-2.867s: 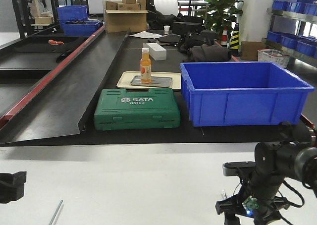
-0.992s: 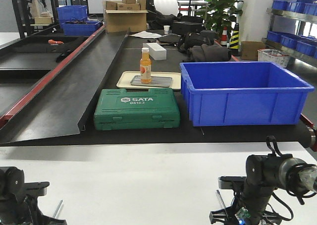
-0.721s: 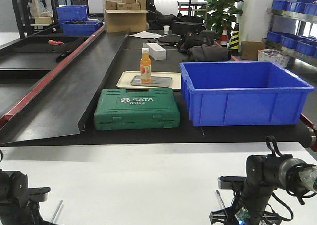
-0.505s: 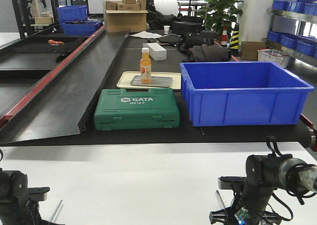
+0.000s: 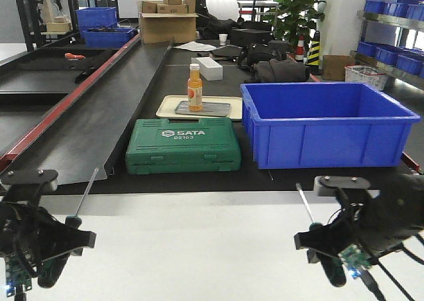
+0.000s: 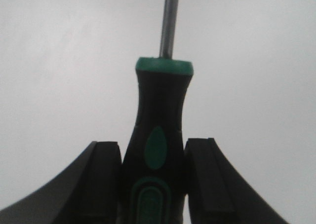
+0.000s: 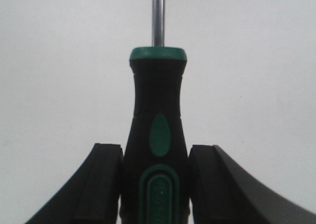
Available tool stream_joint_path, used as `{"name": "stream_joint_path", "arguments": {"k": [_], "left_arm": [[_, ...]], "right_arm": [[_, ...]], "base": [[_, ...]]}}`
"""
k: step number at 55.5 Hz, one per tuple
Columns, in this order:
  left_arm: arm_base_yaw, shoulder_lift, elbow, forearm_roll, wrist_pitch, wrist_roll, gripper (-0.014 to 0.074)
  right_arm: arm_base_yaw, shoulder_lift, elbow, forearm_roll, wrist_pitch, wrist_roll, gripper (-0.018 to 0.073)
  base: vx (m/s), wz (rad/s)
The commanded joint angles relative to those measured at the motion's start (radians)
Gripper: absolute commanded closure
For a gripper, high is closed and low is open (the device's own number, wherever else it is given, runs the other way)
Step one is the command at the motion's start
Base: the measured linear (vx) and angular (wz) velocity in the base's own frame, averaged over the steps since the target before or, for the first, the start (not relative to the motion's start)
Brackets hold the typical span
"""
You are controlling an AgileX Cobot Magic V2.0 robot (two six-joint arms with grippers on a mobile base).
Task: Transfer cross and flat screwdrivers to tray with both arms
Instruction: 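Lift both screwdrivers upright off the table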
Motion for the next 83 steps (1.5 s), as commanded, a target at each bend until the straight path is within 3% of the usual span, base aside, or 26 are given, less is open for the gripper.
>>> {"name": "stream_joint_path", "arguments": {"k": [1,12,19,24,28,33,43,83], "left_arm": [[-0.032,-0.203,0.058,-0.012,-0.140,-0.003,0.0596],[-0.049,-0.571,0.243,-0.007,-0.243,-0.006,0.0595],[-0.049,-0.818,0.351,0.056,-0.240,-0.016,0.0595],[-0.048,-0.973,0.403,0.108,-0.219,-0.074,0.0595],[-0.048,-1.051,0.426,0.198,-0.184,-0.150,0.0595],[-0.048,-1.081,0.429,0.280,-0.131,-0.216,0.0594],[-0.048,-1.053,0.428,0.295,-0.152,-0.212,0.0594],[-0.048,-1.042,0.428,0.295,-0.149,-0.213,0.0594]], "right_arm": [[-0.002,-0.224,0.113,-0.001,-0.165,-0.020,0.0567],[-0.003,-0.692,0.350,-0.027,-0.323,-0.021,0.0567],[-0.003,-0.932,0.432,-0.065,-0.334,0.014,0.0567],[-0.003,-1.064,0.474,-0.128,-0.312,0.080,0.0567],[-0.003,-1.129,0.485,-0.199,-0.266,0.142,0.0567],[-0.003,-1.178,0.485,-0.292,-0.231,0.214,0.0567],[-0.003,-1.216,0.485,-0.374,-0.230,0.229,0.0567],[-0.003,-1.216,0.485,-0.368,-0.199,0.231,0.0567]], "base": [[0.00,0.00],[0.00,0.00],[0.00,0.00],[0.00,0.00],[0.00,0.00],[0.00,0.00],[0.00,0.00],[0.00,0.00]]}}
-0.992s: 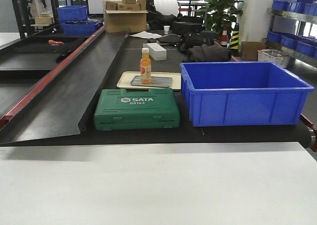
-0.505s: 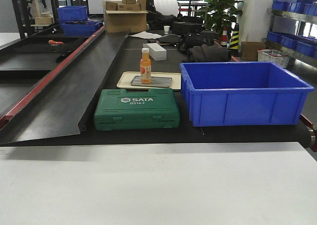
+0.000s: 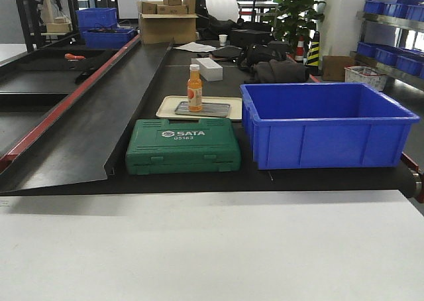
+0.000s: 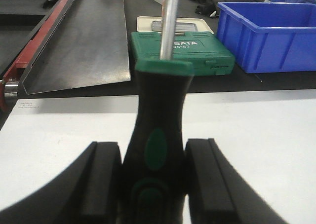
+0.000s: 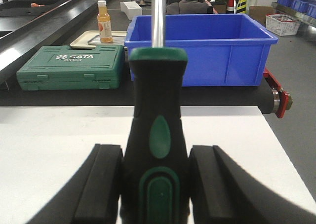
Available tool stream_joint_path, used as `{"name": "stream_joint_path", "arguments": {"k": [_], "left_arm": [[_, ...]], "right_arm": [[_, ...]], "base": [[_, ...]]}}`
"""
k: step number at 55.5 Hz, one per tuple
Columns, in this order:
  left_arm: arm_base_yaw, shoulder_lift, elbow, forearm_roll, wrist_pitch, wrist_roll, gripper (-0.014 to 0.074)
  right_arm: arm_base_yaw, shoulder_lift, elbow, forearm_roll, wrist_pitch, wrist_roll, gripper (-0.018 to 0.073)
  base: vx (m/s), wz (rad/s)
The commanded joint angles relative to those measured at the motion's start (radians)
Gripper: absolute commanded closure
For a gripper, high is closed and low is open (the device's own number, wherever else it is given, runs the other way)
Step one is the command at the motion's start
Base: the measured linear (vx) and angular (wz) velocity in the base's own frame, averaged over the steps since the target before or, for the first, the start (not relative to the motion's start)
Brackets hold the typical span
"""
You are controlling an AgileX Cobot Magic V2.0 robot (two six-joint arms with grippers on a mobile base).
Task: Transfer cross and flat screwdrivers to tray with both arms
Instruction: 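Lift both screwdrivers upright off the table, then hold both screwdrivers while the base turns away from the table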
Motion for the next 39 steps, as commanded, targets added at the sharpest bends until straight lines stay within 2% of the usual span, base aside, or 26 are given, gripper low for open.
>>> {"name": "stream_joint_path", "arguments": {"k": [1,26,39], "left_arm": [[-0.006,0.009,-0.023,0.010,-0.094,-0.009,0.0594],[-0.006,0.009,-0.023,0.010,-0.094,-0.009,0.0594],[-0.006,0.009,-0.023,0.010,-0.094,-0.009,0.0594]], "right_arm": [[-0.003,0.006,-0.031,-0.017,-0.091,-0.002,0.0567],[-0.002,0.007,-0.031,-0.017,-0.091,-0.002,0.0567],[-0.002,0.007,-0.031,-0.017,-0.091,-0.002,0.0567]], "base": [[0.00,0.00],[-0.12,0.03],[-0.25,-0.28]]}}
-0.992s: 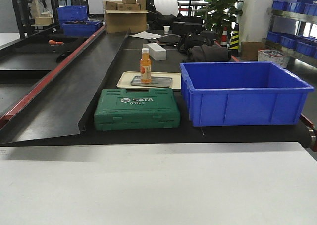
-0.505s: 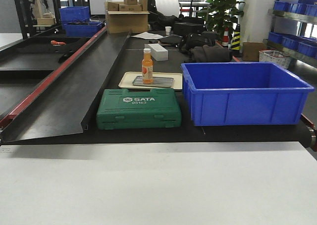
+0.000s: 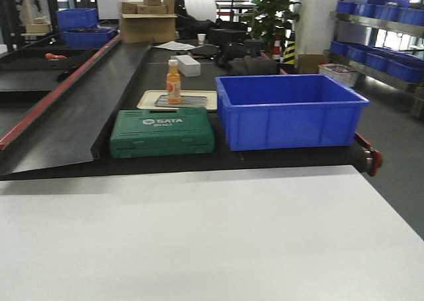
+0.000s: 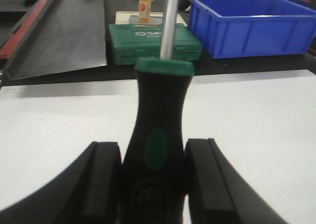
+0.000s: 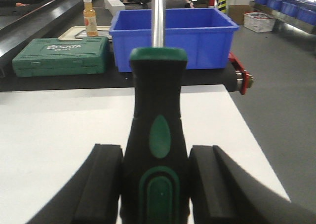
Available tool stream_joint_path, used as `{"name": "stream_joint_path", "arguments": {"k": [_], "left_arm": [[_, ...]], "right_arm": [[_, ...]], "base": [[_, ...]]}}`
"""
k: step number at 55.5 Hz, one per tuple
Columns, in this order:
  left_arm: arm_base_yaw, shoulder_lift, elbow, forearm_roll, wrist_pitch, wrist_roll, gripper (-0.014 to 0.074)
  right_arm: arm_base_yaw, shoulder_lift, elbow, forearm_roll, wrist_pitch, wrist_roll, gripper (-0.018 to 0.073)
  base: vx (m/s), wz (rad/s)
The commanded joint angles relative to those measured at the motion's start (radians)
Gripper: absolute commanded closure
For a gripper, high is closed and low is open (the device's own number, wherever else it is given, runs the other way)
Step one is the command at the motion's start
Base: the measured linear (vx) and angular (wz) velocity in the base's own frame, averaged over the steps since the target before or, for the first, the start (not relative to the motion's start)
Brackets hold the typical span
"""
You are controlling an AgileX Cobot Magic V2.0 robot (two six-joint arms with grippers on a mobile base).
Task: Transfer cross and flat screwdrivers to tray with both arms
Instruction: 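Hold both screwdrivers while the base turns away from the table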
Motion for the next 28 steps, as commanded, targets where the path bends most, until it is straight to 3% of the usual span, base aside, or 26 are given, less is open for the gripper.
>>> {"name": "stream_joint_path", "arguments": {"k": [1,28], "left_arm": [[-0.006,0.008,-0.023,0.009,-0.094,-0.009,0.0594],[-0.006,0.008,-0.023,0.009,-0.094,-0.009,0.0594]], "right_arm": [[-0.002,0.007,-0.031,-0.017,-0.091,-0.002,0.0567],[-0.002,0.007,-0.031,-0.017,-0.091,-0.002,0.0567]], "base": [[-0.26,-0.44],[-0.25,-0.54]]}}
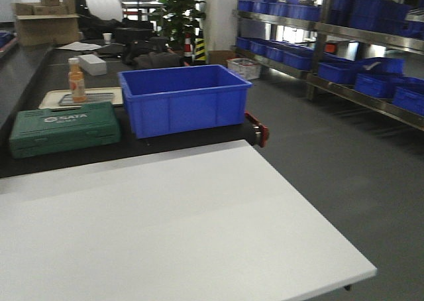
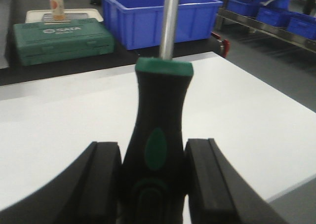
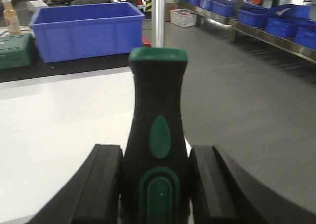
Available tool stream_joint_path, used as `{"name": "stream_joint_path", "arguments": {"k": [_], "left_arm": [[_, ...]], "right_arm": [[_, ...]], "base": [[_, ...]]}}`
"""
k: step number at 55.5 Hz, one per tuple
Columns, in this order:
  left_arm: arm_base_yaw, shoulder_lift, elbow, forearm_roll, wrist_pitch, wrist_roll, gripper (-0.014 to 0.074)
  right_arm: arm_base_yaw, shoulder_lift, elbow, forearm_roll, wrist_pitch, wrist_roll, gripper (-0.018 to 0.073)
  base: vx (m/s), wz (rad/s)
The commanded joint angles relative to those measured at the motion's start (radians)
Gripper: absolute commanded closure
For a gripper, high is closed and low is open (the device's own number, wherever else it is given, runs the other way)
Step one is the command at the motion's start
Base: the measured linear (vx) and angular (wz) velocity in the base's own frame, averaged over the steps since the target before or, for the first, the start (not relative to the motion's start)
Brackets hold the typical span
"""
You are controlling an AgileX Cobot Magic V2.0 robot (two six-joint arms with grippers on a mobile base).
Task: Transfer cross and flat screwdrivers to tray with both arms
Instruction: 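Hold both screwdrivers while the base turns away from the table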
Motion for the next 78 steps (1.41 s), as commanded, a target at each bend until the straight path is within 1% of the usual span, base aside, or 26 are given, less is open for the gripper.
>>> {"name": "stream_joint_path", "arguments": {"k": [1,45,60,78], "left_arm": [[-0.006,0.008,-0.023,0.009,-0.094,-0.008,0.0594],[-0.006,0.008,-0.023,0.009,-0.094,-0.008,0.0594],[-0.006,0.008,-0.023,0.009,-0.094,-0.008,0.0594],[-0.006,0.008,-0.023,0.009,-0.094,-0.008,0.0594]], "right_arm": [[-0.002,0.007,-0.031,-0.017,-0.092,-0.002,0.0567],[-0.002,0.007,-0.031,-0.017,-0.090,-0.002,0.0567],[-0.002,0.007,-0.031,-0.017,-0.087,-0.002,0.0567],[-0.002,0.007,-0.031,-0.017,-0.084,-0.002,0.0567]], "base": [[-0.22,-0.59],[-0.12,-0.57],[0.07,-0.71],[0.24,-0.72]]}}
